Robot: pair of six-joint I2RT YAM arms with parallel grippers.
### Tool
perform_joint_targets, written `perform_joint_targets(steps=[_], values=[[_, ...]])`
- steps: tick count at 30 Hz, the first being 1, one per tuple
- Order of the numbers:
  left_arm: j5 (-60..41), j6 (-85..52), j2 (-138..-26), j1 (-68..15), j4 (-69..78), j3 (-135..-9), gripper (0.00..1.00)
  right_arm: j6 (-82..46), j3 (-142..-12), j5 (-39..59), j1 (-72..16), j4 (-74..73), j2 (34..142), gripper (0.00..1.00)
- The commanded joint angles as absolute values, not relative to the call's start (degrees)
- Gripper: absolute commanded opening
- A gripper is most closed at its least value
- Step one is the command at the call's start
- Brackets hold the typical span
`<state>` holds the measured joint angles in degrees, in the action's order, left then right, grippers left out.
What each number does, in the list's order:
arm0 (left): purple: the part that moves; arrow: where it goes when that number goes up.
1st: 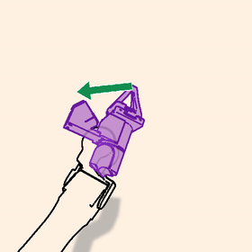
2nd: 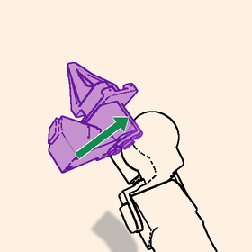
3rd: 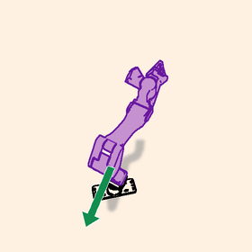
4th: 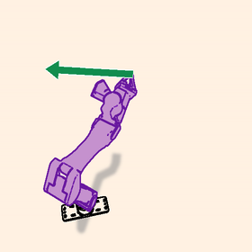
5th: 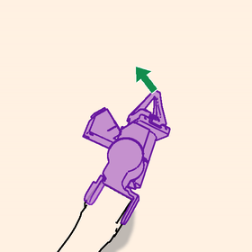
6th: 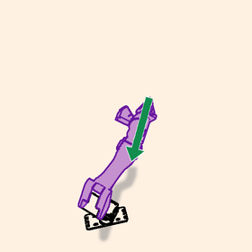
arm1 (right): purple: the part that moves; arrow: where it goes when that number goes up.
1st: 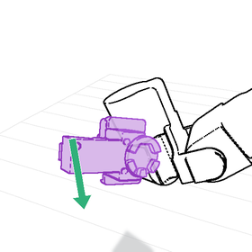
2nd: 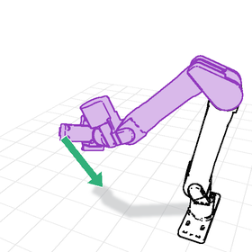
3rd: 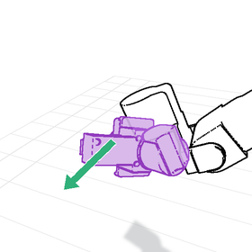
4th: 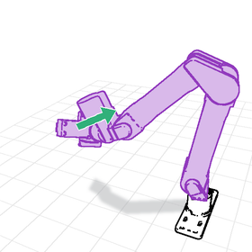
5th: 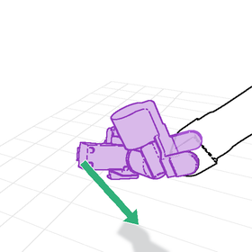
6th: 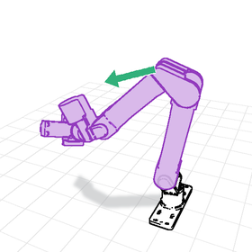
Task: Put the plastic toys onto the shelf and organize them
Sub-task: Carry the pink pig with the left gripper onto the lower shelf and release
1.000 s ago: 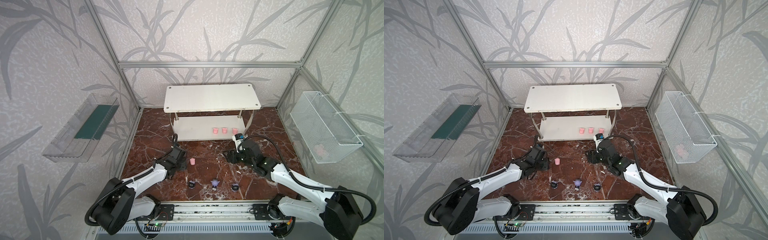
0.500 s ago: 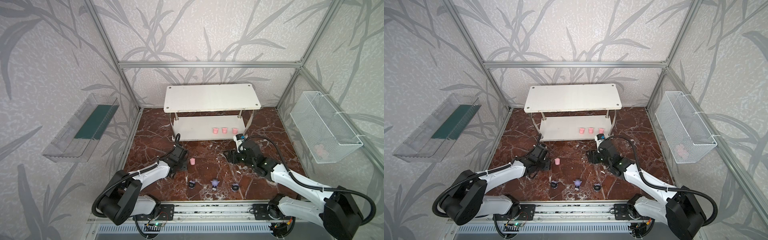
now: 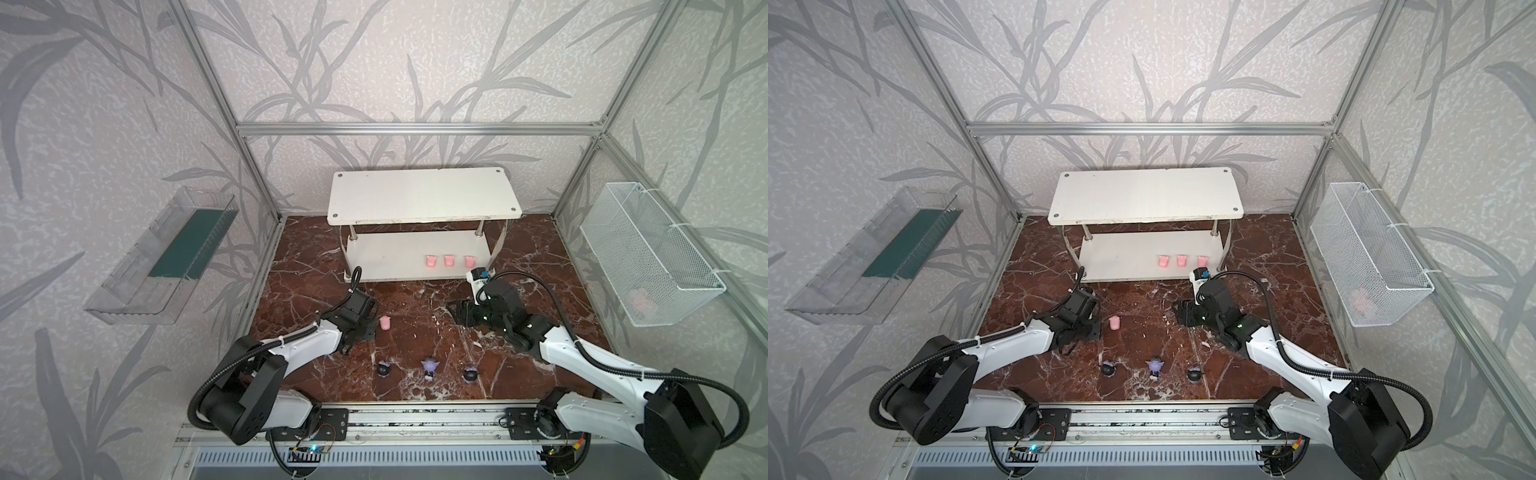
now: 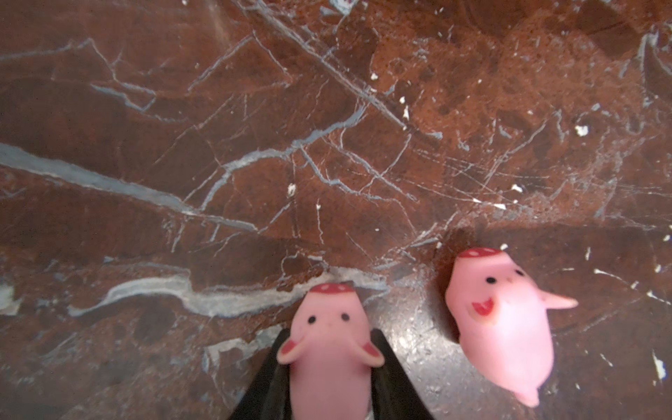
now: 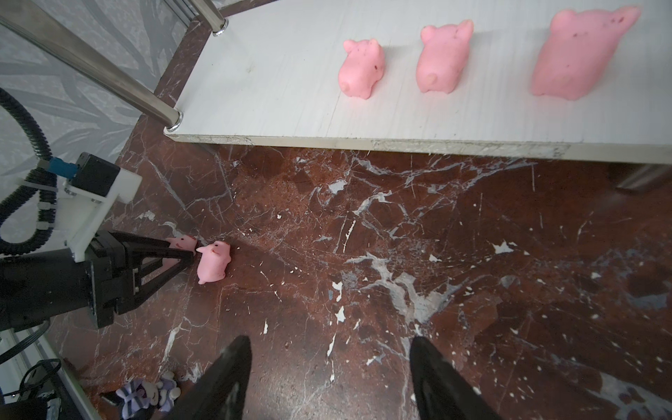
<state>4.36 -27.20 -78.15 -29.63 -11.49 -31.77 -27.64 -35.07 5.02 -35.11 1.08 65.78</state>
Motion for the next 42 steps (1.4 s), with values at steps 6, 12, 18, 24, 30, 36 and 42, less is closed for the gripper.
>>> perform_joint_targets(steps=[6,12,18,24,30,36,42], values=[[5.5,-28.7,-73.7,-29.9,-16.3,-37.4,0.32,-27.8,-35.0,5.3,-34.5,-0.1,66.1,0.7],[8.8,-28.2,-73.0,-30.1,-17.8,-44.0,0.32,-27.8,-35.1,5.0,-34.4,-0.1,66.1,0.69],[10.6,-27.1,-78.3,-30.1,-15.8,-49.9,0.32,-27.8,-35.0,5.0,-34.2,-0.1,65.8,0.69],[11.8,-26.7,-83.4,-30.1,-12.6,-52.9,0.32,-27.5,-34.2,4.2,-34.1,0.8,64.1,0.69],[15.3,-25.6,-86.7,-30.1,-7.6,-53.9,0.32,-27.3,-33.5,4.2,-33.4,1.4,62.9,0.69],[17.6,-23.5,-89.0,-30.1,-5.2,-55.3,0.32,-27.3,-33.0,4.3,-32.7,1.5,62.1,0.69],[19.5,-21.5,-91.8,-29.8,-3.2,-57.0,0.32,-27.2,-32.9,4.9,-32.0,1.6,62.1,0.69]])
